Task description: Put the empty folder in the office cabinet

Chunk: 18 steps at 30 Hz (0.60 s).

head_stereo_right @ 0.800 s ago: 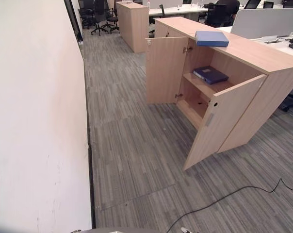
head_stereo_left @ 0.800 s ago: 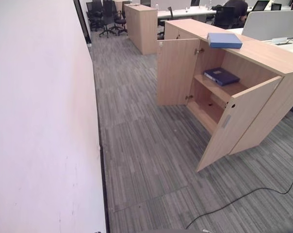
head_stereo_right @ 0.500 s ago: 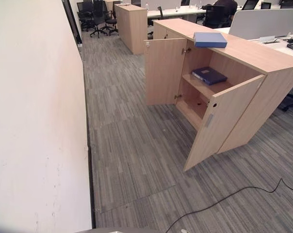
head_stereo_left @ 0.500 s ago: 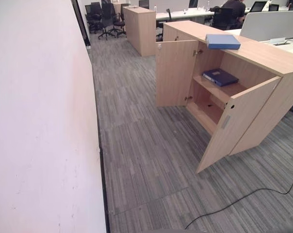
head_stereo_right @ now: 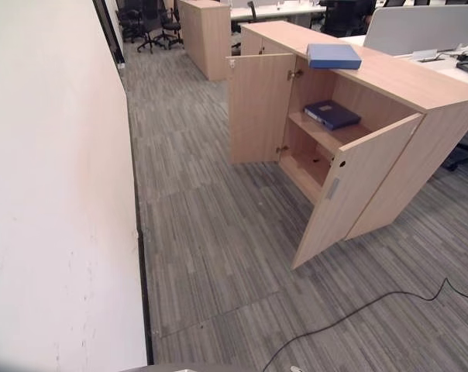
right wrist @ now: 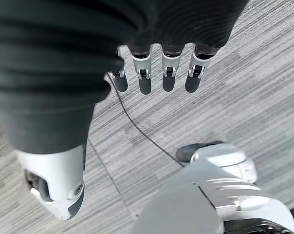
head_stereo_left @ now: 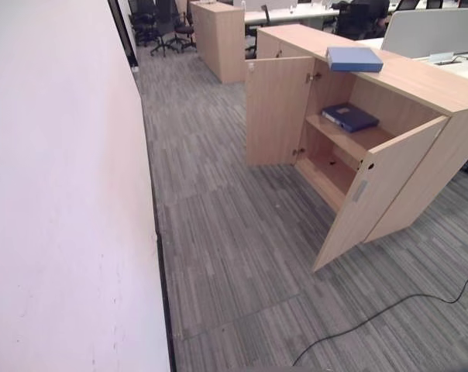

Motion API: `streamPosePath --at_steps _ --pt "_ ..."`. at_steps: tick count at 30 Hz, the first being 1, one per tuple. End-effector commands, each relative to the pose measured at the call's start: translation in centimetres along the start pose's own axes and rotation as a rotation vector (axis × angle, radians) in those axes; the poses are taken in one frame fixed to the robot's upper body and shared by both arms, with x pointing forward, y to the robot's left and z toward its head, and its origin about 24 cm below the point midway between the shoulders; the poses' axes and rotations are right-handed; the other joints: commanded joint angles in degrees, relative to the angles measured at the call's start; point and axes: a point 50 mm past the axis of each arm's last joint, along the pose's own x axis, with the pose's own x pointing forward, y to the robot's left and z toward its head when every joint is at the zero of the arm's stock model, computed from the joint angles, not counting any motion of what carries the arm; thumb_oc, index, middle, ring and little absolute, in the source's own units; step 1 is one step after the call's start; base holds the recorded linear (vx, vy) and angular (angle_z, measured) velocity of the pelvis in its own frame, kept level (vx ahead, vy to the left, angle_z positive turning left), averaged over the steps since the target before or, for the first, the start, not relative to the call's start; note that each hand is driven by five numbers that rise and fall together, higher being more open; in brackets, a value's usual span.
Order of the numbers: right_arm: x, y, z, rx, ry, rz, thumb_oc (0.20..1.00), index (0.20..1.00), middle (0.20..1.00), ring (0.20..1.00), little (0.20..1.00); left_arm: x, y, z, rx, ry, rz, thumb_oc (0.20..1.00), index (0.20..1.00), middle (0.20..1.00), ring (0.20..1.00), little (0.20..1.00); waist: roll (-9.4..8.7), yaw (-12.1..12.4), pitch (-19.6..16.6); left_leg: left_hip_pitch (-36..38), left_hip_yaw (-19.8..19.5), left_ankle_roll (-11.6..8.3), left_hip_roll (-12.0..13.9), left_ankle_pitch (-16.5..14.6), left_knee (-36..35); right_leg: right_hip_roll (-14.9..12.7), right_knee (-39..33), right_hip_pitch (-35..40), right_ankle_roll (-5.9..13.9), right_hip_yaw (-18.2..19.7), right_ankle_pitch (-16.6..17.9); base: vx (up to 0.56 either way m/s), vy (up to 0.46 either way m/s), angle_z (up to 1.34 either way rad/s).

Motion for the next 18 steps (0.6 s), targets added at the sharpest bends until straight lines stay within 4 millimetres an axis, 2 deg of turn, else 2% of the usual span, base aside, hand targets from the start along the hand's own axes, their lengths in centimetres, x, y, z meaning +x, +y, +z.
streamPosePath --at_steps 1,18 --pt "0.08 0.31 1.08 -0.035 -0.026 0.012 1.000 1.000 1.000 1.000 1.000 0.09 0.64 0.85 -0.001 -0.020 0.015 1.000 1.000 1.000 1.000 1.000 -1.75 0.49 -1.35 2.08 -6.06 -0.76 -1.82 -5.68 -0.49 -2.59 -7.57 -2.64 7.71 5.00 12.16 0.00 0.000 0.00" --pt "0.08 -0.07 1.48 -0.083 -0.017 -0.003 1.000 1.000 1.000 1.000 1.000 0.10 0.09 0.80 0.047 -0.018 -0.005 1.000 1.000 1.000 1.000 1.000 -0.83 1.03 -1.62 2.79 -6.15 -0.45 -2.31 -5.96 -0.49 -3.48 -7.57 -2.26 8.30 4.98 12.11 0.00 0.011 0.00"
